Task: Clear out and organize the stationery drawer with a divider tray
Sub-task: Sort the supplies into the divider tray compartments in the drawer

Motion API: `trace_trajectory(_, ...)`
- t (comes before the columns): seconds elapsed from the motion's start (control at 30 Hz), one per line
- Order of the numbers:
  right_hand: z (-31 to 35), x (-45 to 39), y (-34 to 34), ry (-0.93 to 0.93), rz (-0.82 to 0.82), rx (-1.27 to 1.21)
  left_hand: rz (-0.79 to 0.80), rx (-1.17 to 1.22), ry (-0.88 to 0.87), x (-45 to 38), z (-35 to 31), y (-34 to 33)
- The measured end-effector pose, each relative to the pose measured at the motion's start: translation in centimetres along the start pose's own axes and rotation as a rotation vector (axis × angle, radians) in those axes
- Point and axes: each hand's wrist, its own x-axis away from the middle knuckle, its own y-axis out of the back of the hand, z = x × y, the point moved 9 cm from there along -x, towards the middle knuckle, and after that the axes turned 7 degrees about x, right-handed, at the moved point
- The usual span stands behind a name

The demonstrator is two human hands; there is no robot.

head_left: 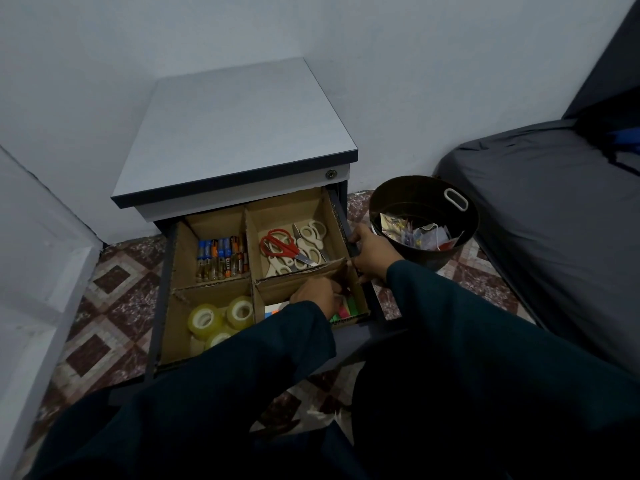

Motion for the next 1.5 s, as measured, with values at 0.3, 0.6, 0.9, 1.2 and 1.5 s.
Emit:
trace_trajectory(0.3, -0.2, -0.2, -0.1, -0.008, -0.003, -0.024, -0.070, -0.024, 0.060, 0.3, 1.3, 1.3)
trace_trajectory(0.6, -0.2, -0.1, -0.1, 0.001, -0.023, 0.000, -0.052, 0.000, 0.009, 0.3, 0.8, 0.6)
trace_trajectory(0.9, 0.0, -0.2, 0.0, 0.000, -0.023, 0.061, -0.071, 0.033, -0.060, 1.3, 0.2, 2.3)
trace_trajectory(1.2, 3.1, 1.1, -0.6, 0.111, -0.116, 0.398, -0.174, 0.108, -0.131, 4.9, 3.1, 8.0)
trace_trajectory(1.5, 5.0, 5.4, -5.9, 0.362, 0.327, 0.506, -0.072, 0.095, -0.088, 8.8, 10.7, 9.0)
